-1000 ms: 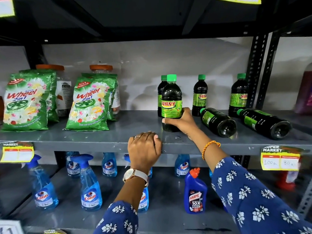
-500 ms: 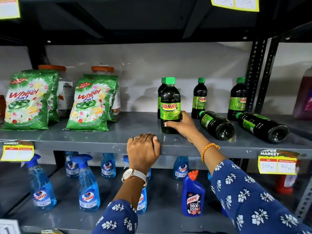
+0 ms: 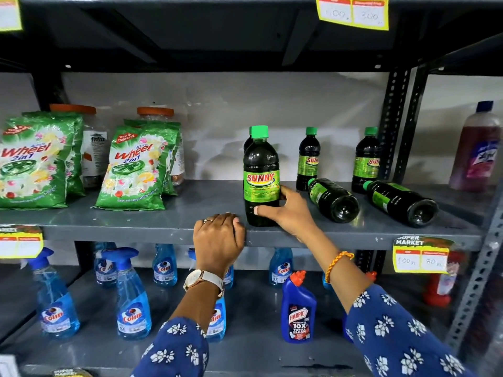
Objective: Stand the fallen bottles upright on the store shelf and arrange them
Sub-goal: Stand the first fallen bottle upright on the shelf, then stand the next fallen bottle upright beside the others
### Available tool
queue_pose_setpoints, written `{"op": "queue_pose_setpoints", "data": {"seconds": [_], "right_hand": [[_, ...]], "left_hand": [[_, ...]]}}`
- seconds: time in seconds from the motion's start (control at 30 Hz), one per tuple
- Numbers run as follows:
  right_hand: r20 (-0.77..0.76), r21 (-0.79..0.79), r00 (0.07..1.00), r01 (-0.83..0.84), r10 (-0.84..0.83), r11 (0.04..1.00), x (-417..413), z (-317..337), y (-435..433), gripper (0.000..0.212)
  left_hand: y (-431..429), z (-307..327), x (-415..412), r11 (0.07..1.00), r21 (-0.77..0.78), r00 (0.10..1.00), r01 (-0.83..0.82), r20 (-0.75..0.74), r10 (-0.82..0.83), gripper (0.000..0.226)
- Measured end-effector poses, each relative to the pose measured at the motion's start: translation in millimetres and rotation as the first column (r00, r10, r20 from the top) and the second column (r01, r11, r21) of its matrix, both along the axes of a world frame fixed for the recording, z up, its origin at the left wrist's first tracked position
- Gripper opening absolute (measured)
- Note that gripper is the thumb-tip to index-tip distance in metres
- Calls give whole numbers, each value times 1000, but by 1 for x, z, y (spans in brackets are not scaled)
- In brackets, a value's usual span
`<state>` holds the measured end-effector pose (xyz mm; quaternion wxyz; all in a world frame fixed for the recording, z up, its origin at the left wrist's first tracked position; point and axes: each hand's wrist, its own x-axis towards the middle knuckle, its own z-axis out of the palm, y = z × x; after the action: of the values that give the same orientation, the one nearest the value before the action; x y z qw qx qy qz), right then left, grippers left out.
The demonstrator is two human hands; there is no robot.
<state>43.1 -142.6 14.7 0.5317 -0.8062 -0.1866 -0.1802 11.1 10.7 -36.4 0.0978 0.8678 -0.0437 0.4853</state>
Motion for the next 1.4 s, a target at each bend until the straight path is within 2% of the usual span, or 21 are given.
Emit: {"op": "queue_pose_setpoints", "data": {"seconds": [0.4,0.43,0.5,0.53,0.57,0.6,0.63,0.67,0.73,0.77,0.8,0.83,0.87,0.9,0.97,1.07,1.13,1.2,1.27,1.4], "right_hand": [[63,0,998,18,-18,1000,-14,1,2,29],[49,19,998,29,-30,999,-16,2,0,36],[19,76,991,131,-133,988,-19,5,-13,77],[61,112,976,203,-211,973,-20,9,-22,84],[134,137,941,293,-311,946,-20,16,-33,81],[204,114,885,403,-418,908,-16,24,-44,73],[248,20,828,514,-502,858,-8,33,-55,63],[254,-156,803,584,-540,796,1,42,-65,56],[165,-567,805,550,-570,613,20,50,-69,51],[126,-717,783,496,-609,490,26,50,-69,50],[137,-799,744,474,-654,371,31,46,-67,47],[181,-824,700,491,-690,282,36,42,-67,41],[227,-808,672,535,-705,249,40,38,-68,34],[258,-773,663,578,-703,262,45,35,-72,30],[273,-664,685,642,-675,383,50,31,-86,33],[228,-315,783,622,-579,717,53,26,-110,47],[233,-91,850,502,-472,860,53,20,-121,53],[221,-15,898,393,-381,919,56,13,-128,57],[176,-5,932,324,-318,946,60,9,-129,58],[86,37,951,295,-297,955,66,7,-127,62]], "left_hand": [[-1,-2,3,999,-10,999,37,-6,-37,40],[-2,-2,3,998,-36,999,44,11,-44,42],[-3,-4,3,988,-144,996,55,79,-44,45],[-5,-7,1,978,-193,988,75,148,-47,44],[-12,-10,-2,973,-201,969,114,240,-64,42],[-24,-11,-7,971,-168,940,170,323,-108,40],[-41,-12,-11,965,-100,913,243,360,-193,38],[-61,-12,-13,947,-15,891,321,342,-297,34],[-101,-7,-15,916,102,892,388,210,-401,26],[-119,-4,-13,924,119,915,364,142,-379,25],[-133,-1,-10,941,117,941,316,84,-326,25],[-142,2,-7,958,113,963,264,27,-268,27],[-145,3,-4,968,118,975,222,-24,-220,28],[-147,1,0,973,124,981,194,-52,-189,30],[-147,-4,5,976,127,983,174,-73,-166,32],[-147,-7,11,980,123,987,157,-62,-150,33],[-149,-8,14,981,125,989,150,-15,-149,33],[-149,-9,16,981,126,987,150,39,-156,32],[-149,-10,18,981,123,985,151,70,-160,31],[-149,-12,19,984,108,986,144,65,-152,34]]}}
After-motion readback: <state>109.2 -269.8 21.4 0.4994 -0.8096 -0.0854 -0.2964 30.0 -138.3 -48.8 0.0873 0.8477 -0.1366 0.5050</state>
